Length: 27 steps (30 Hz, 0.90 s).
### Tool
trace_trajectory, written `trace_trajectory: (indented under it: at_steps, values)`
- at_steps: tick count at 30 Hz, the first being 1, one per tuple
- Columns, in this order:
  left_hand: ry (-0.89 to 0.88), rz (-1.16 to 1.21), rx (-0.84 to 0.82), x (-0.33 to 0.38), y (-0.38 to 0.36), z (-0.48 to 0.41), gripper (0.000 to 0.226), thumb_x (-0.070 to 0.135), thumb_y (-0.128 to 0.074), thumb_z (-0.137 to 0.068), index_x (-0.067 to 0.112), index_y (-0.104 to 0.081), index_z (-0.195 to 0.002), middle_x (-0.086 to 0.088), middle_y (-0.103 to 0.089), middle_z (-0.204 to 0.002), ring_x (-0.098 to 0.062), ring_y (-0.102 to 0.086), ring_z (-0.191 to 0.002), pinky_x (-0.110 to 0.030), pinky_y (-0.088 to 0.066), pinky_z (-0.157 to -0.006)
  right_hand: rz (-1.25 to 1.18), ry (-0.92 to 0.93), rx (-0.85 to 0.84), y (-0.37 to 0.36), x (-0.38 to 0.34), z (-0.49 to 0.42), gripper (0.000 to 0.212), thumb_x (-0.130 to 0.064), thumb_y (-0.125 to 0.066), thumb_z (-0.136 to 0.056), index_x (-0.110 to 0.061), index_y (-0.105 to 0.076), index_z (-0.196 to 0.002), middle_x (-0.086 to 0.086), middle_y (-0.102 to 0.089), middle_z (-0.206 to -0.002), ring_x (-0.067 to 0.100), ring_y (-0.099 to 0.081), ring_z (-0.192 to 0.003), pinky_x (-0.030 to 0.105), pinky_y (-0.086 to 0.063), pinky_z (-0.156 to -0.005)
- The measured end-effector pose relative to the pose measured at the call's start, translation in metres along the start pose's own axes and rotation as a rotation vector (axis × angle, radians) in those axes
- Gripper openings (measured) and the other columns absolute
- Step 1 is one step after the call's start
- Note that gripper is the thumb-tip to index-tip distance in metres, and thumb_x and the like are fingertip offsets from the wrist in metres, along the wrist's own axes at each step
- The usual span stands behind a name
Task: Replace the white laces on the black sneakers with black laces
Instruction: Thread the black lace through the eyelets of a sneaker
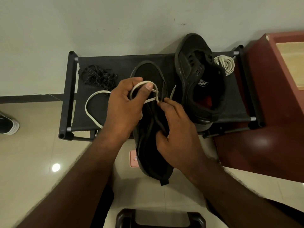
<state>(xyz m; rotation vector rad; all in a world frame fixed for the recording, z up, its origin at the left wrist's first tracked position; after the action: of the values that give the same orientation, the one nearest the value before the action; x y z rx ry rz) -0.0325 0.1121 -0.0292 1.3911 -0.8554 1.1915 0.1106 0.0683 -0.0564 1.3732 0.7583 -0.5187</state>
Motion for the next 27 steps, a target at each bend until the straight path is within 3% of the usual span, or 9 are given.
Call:
trace_trajectory:
  at_steps: [3, 7, 10, 12, 14, 16, 19, 23, 27]
  values:
    - [0.189, 0.33, 0.093, -0.008, 0.008, -0.001, 0.01, 0.023, -0.058, -0.098, 0.018, -0.065, -0.094, -0.004, -0.073, -0.095, -0.019, -0.069, -0.09, -0.037, -0.054, -0.083, -0.001, -0.011, -0.002, 0.001, 0.0, 0.0, 0.064, -0.025, -0.051, -0.08, -0.014, -0.049, -0.143, 0.002, -0.041, -0.152, 0.017, -0.042, -0.14, 0.037, -0.038, -0.116]
    - [0.54, 0.901, 0.23, -0.033, 0.028, -0.006, 0.024, 0.026, -0.047, -0.1, 0.019, -0.055, -0.079, 0.001, -0.075, -0.106, -0.015, -0.072, -0.1, -0.037, -0.049, -0.089, -0.005, -0.012, -0.004, 0.001, -0.001, 0.0, 0.063, -0.025, -0.053, -0.08, -0.016, -0.05, -0.143, 0.0, -0.041, -0.152, 0.016, -0.041, -0.14, 0.033, -0.035, -0.117]
    - [0.599, 1.063, 0.312, -0.039, 0.037, -0.004, 0.024, 0.025, -0.048, -0.098, 0.018, -0.055, -0.076, -0.002, -0.076, -0.097, -0.018, -0.074, -0.091, -0.038, -0.053, -0.085, -0.007, -0.001, -0.016, 0.0, -0.002, 0.0, 0.064, -0.025, -0.052, -0.08, -0.015, -0.05, -0.143, 0.0, -0.041, -0.152, 0.016, -0.04, -0.141, 0.033, -0.035, -0.118]
    - [0.571, 0.937, 0.317, -0.038, 0.038, -0.005, 0.026, 0.03, -0.049, -0.097, 0.018, -0.055, -0.074, -0.002, -0.074, -0.086, -0.017, -0.073, -0.088, -0.036, -0.054, -0.08, -0.012, -0.004, -0.014, 0.0, -0.002, -0.001, 0.064, -0.025, -0.052, -0.08, -0.015, -0.05, -0.143, 0.0, -0.041, -0.152, 0.015, -0.04, -0.141, 0.034, -0.036, -0.118]
    - [0.496, 0.501, 0.342, -0.037, 0.044, -0.004, 0.026, 0.034, -0.05, -0.097, 0.02, -0.057, -0.076, -0.001, -0.071, -0.084, -0.015, -0.071, -0.089, -0.035, -0.056, -0.081, -0.011, 0.001, -0.011, 0.0, -0.001, -0.001, 0.063, -0.024, -0.052, -0.08, -0.015, -0.05, -0.142, 0.0, -0.041, -0.152, 0.015, -0.04, -0.14, 0.036, -0.037, -0.117]
    - [0.281, 0.042, 0.427, -0.026, 0.055, -0.004, 0.008, 0.027, -0.055, -0.097, 0.02, -0.06, -0.095, 0.002, -0.066, -0.097, -0.009, -0.064, -0.094, -0.035, -0.055, -0.089, -0.006, 0.006, -0.015, 0.0, 0.0, -0.001, 0.064, -0.024, -0.052, -0.08, -0.016, -0.049, -0.143, 0.0, -0.04, -0.152, 0.015, -0.04, -0.14, 0.038, -0.038, -0.116]
    - [-0.168, -0.35, 0.351, 0.002, 0.043, -0.002, 0.026, 0.024, -0.06, -0.093, 0.021, -0.058, -0.119, 0.001, -0.056, -0.118, -0.01, -0.054, -0.111, -0.028, -0.048, -0.094, -0.003, 0.01, -0.009, 0.0, 0.001, -0.001, 0.064, -0.024, -0.051, -0.08, -0.016, -0.049, -0.143, 0.0, -0.04, -0.152, 0.015, -0.041, -0.14, 0.038, -0.039, -0.115]
    - [-0.323, -0.607, -0.026, -0.003, 0.002, 0.0, 0.022, 0.028, -0.066, -0.088, 0.017, -0.071, -0.107, -0.005, -0.055, -0.13, -0.018, -0.046, -0.124, -0.03, -0.038, -0.1, -0.016, 0.037, 0.007, 0.0, 0.0, -0.001, 0.062, -0.028, -0.045, -0.082, -0.015, -0.049, -0.142, 0.002, -0.042, -0.15, 0.017, -0.044, -0.138, 0.039, -0.042, -0.112]
    - [-0.316, -0.659, -0.052, -0.008, -0.005, 0.0, 0.013, 0.021, -0.069, -0.089, 0.011, -0.072, -0.098, -0.008, -0.056, -0.13, -0.023, -0.045, -0.126, -0.029, -0.033, -0.101, -0.03, 0.028, -0.002, 0.0, 0.002, -0.003, 0.062, -0.029, -0.045, -0.082, -0.016, -0.048, -0.142, 0.001, -0.042, -0.15, 0.016, -0.044, -0.137, 0.039, -0.043, -0.111]
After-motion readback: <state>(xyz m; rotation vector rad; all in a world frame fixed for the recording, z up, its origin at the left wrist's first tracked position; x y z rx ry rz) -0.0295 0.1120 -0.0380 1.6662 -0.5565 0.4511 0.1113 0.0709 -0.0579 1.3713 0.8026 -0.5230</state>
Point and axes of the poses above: each hand's wrist, its own z-axis away from the middle knuckle, its own y-axis out of the back of the hand, x = y × z, the point moved 6 cm from there along -z, towards the middle knuckle
